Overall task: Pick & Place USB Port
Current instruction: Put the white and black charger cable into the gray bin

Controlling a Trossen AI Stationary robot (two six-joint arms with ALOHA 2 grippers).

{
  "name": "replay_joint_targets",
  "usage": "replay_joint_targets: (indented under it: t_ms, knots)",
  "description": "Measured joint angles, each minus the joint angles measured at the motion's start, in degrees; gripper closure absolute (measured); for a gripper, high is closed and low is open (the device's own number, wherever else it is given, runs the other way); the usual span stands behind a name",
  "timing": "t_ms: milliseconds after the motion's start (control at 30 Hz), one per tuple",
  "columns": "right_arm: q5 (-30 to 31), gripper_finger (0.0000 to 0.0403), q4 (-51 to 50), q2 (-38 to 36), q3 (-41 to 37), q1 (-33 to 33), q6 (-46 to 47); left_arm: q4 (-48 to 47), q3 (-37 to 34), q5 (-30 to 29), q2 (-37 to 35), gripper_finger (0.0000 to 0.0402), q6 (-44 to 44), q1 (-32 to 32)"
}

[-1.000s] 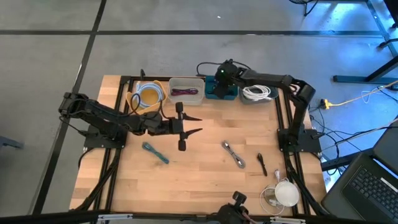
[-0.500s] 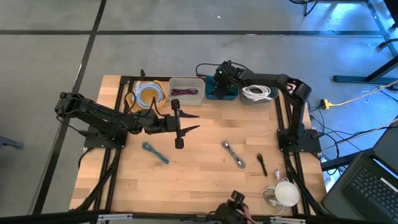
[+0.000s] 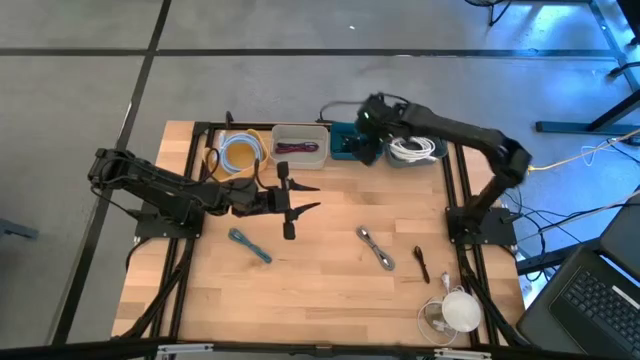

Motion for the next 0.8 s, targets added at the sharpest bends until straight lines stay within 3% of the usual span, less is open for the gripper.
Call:
replay_joint_targets:
  t_ms: [100, 400, 567, 800]
  knots:
    - [-0.05, 0.0243, -4.72, -6.83, -4.04, 5.43, 5.51, -1.71, 0.00, -0.53, -0.07, 0.0257, 0.88, 0.00]
    - [-0.17, 0.0247, -3.26, -23.32, -19.85, 25.43, 31.30, -4.80, 0.00, -0.29, -0.07, 0.0258, 1.96, 0.15]
    - [-0.13, 0.0247, -4.84, -26.03, -24.39, 34.65, 46.14, -6.85, 0.01, -0.33, -0.14, 0.0258, 1.67, 0.15]
    - [-0.62, 0.0247, -14.45, -25.84, -28.96, 46.46, 72.56, -8.32, 0.00, -0.55, -0.79, 0.0258, -0.41, 0.15]
